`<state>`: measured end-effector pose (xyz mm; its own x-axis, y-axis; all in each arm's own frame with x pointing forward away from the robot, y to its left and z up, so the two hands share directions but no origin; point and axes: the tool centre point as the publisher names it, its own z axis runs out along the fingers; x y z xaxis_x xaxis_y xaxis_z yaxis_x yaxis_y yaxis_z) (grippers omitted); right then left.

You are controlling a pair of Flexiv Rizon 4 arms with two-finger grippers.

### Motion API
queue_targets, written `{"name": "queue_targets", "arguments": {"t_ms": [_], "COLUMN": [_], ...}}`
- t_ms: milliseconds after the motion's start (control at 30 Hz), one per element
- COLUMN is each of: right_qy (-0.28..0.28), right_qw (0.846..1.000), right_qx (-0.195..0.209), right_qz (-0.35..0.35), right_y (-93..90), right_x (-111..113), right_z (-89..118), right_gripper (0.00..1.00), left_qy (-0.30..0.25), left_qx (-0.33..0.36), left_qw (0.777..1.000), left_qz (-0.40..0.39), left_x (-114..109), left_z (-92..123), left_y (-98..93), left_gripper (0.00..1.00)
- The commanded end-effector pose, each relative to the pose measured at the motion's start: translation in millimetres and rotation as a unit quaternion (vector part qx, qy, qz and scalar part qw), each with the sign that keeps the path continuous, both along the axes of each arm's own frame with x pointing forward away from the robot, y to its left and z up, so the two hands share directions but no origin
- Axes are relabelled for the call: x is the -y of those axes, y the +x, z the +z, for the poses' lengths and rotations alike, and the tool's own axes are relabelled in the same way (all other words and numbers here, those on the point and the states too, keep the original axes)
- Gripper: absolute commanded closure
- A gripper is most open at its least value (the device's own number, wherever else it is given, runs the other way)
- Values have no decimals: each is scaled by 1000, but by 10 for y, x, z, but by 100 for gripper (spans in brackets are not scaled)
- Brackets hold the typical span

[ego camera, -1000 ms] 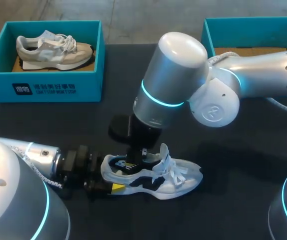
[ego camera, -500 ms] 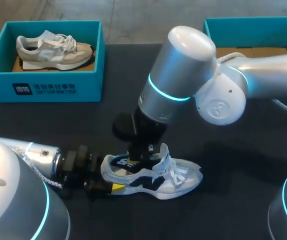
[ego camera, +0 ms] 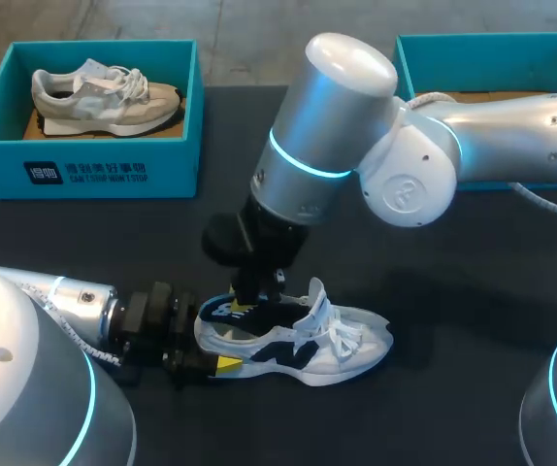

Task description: Take the shoe out of the shoebox, open the shoe tongue, remove and reinsert the insole, then place the shoe into the shoebox

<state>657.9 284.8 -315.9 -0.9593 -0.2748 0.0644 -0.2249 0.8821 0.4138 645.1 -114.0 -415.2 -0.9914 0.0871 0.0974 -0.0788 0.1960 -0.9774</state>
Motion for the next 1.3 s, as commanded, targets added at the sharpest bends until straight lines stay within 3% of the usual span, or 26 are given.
{"name": "queue_targets", "arguments": {"t_ms": [33, 433, 533, 600, 967, 1167, 1300], "right_qy": [3, 6, 6, 4, -1, -7, -7], "right_qw": [1000, 1000, 1000, 1000, 1000, 1000, 1000], "right_qx": [-1, 3, 4, 5, 9, 8, 8], "right_qz": [4, 3, -1, -4, -12, -23, -26], "right_y": [5, 8, -9, -21, -67, -75, -70], "right_x": [-87, -154, -137, -128, -98, -64, -58], "right_z": [-35, -26, -21, -10, 25, 37, 33], "right_gripper": [100, 100, 82, 77, 78, 71, 71], "left_qy": [0, 0, 0, 0, 0, 0, 0], "left_qx": [0, 0, 0, 0, 0, 0, 0], "left_qw": [1000, 1000, 1000, 1000, 1000, 1000, 1000], "left_qz": [0, 0, 0, 0, 0, 0, 0], "left_x": [6, 6, 6, 6, 6, 6, 6], "left_z": [-5, -5, -5, -5, -5, -5, -5], "left_y": [2, 2, 2, 2, 2, 2, 2], "left_gripper": [100, 100, 100, 100, 100, 100, 100]}}
